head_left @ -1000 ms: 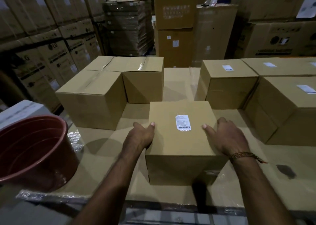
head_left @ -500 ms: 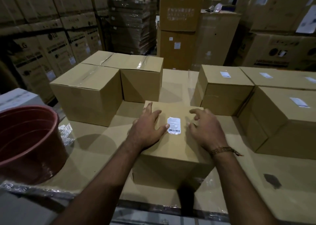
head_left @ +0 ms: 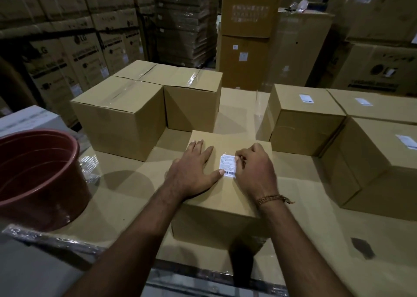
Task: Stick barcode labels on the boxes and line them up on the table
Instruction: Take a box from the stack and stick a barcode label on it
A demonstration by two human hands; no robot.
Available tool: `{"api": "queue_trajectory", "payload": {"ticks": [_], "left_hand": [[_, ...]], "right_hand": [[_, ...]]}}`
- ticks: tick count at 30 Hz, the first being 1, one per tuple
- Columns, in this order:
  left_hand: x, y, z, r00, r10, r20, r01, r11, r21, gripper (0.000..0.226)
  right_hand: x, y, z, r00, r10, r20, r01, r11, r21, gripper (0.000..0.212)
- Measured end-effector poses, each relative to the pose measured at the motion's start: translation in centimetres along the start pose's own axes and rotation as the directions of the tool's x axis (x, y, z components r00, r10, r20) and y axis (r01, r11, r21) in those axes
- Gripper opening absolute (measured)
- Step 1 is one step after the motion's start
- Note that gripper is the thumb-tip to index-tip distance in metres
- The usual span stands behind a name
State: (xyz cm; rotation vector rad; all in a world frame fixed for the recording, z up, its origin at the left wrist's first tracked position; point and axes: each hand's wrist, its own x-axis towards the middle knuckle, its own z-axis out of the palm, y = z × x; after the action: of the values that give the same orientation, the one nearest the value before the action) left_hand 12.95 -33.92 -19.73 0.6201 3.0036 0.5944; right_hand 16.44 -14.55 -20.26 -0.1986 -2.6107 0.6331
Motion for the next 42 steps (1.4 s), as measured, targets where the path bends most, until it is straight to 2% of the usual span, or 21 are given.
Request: {"api": "queue_trajectory", "payload": {"ticks": [5,11,17,42], "left_hand": [[0.0,0.3,0.2,1.000,0.003,0.000,-0.003,1.000,0.010,0.088],[-0.1,-0.3,0.0,1.000,-0.012,-0.003,0.012,1.000,-0.013,0.088],[-0.1,-0.3,0.1,1.000,0.002,-0.017,-0.002,1.000,-0.012,0.087],[-0.1,0.3,0.2,1.000,-0.002,-0.007,0.002,1.000,0.029,0.089]], "right_hand": [[0.5,0.5,0.0,1.000,0.008,-0.015,-0.007,0.997,0.076,0.015],[2.2,0.1,0.0,1.000,0.020,0.022,-0.020,1.000,-0.010,0.007],[1.9,0.5,0.6,0.999,-0.030,-0.027,0.029,0.998,-0.047,0.008],[1.4,1.6,1.1,0.996,-0.061,-0.070,0.064,0.997,0.043,0.011]]}}
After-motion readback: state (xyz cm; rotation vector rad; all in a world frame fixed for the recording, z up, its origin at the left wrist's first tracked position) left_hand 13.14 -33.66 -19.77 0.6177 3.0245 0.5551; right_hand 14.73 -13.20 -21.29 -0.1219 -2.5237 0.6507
